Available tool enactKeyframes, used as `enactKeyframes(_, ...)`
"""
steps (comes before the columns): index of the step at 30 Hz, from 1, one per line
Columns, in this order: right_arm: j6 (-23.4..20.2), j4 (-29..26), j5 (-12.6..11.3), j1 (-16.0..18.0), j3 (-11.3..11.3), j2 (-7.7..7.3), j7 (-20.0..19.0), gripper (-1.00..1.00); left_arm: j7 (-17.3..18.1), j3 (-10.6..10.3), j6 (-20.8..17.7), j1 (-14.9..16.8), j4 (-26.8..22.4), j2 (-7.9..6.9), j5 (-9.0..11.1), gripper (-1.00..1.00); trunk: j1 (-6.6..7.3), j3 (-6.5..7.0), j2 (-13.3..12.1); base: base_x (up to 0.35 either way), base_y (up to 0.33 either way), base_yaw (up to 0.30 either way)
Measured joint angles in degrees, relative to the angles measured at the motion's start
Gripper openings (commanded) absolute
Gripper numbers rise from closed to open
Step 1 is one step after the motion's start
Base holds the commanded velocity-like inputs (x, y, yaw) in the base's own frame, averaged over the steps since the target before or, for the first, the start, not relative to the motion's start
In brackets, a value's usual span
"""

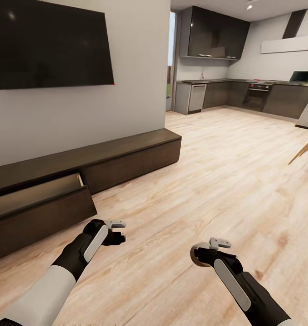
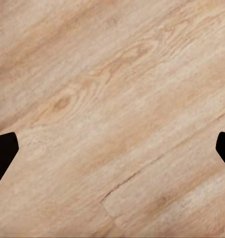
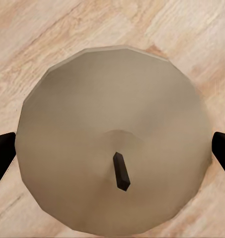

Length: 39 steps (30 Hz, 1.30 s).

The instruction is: Place each of the two pumpkins and all three candles from the living room inside a cabinet in the living room (use any cabinet), then make sure every cabinet is closed, and position the cauldron so it is next to a table in the living room.

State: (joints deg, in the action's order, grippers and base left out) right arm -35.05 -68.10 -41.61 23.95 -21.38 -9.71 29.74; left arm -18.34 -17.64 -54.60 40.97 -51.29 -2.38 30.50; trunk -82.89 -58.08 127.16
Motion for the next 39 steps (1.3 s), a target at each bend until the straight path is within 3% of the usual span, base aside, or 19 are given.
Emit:
enactKeyframes(16, -0.02, 0.0, 0.17, 0.0, -0.08, 0.03, 0.0, -1.0, -0.14, 0.27, 0.12, 0.01, -0.17, 0.01, 0.01, 1.0, 0.03, 0.0, 0.0, 0.152, -0.088, 0.292)
enactKeyframes(19, -0.02, 0.0, 0.17, 0.0, -0.08, 0.03, 0.0, -1.0, -0.21, 4.02, 0.12, -0.01, -0.15, 0.16, -0.18, 1.0, 0.03, 0.0, 0.0, 0.253, -0.193, 0.291)
enactKeyframes(21, -0.02, 0.0, 0.16, 0.0, -0.11, 0.03, 0.0, -1.0, -1.05, 7.81, 0.11, -0.09, -0.01, 0.25, -0.5, 1.0, 0.03, 0.0, 0.0, 0.25, -0.202, 0.291)
enactKeyframes(24, -0.02, 0.0, 0.17, 0.01, -0.14, 0.03, 0.0, -1.0, -2.6, 9.58, 0.12, -0.13, 0.07, 0.31, -0.58, 1.0, 0.02, 0.0, 0.0, 0.239, -0.202, 0.292)
enactKeyframes(30, -0.02, 0.0, 0.18, 0.0, -0.15, 0.03, 0.02, -1.0, -6.86, 10.67, 0.12, -0.08, 0.16, 0.46, -0.33, 1.0, 0.02, 0.0, 0.0, 0.212, -0.178, 0.292)
enactKeyframes(39, -0.04, -0.05, 0.17, 0.0, -0.16, 0.03, 0.16, -1.0, -8.43, 10.75, 0.14, -0.07, 0.26, 0.51, -0.16, 1.0, 0.02, 0.0, 0.0, 0.217, -0.188, 0.285)
